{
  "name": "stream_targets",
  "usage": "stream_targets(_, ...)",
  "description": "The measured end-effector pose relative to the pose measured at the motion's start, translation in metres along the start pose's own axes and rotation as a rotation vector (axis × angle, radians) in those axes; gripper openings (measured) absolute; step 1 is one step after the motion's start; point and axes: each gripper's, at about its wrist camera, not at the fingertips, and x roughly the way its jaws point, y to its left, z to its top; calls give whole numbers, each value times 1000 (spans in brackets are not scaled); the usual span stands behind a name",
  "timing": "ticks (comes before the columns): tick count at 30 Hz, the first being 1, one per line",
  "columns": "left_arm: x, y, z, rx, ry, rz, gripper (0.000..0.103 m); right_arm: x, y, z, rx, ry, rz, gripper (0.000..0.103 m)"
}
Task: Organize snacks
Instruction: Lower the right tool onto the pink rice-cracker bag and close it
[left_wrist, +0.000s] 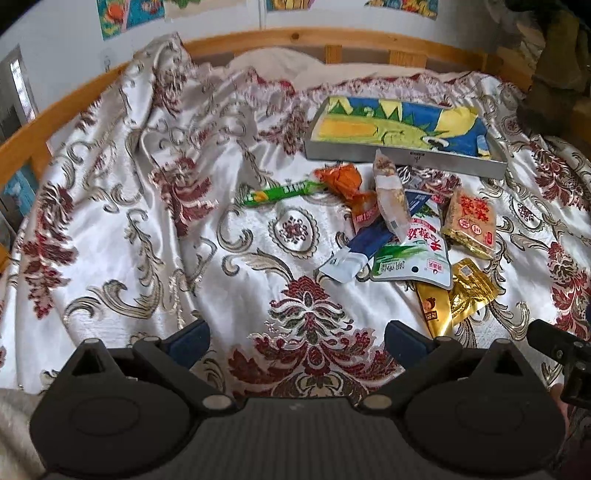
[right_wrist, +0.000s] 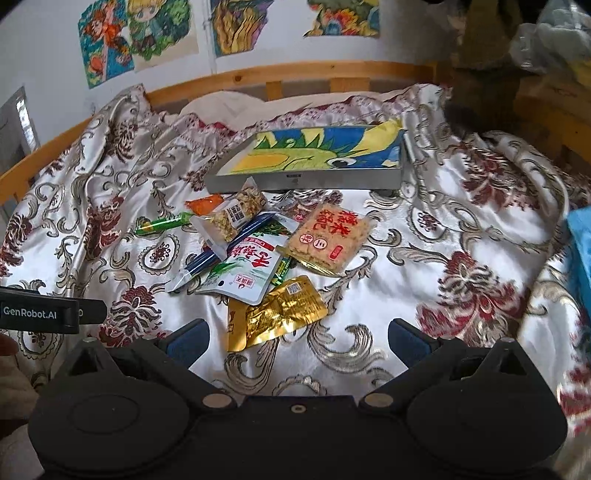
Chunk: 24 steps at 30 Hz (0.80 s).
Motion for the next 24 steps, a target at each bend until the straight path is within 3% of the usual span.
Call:
stream_targets(8,23,2,18,-20,64,5,103,31,-12,26,-34,60,64,102)
stream_targets(19,58,-7,40,22,139,11,103,72,-27,51,-79,74,45,102)
stream_targets(24,70,-13,43,35,154,-44,103,82,-29,55,-82,86,46,102)
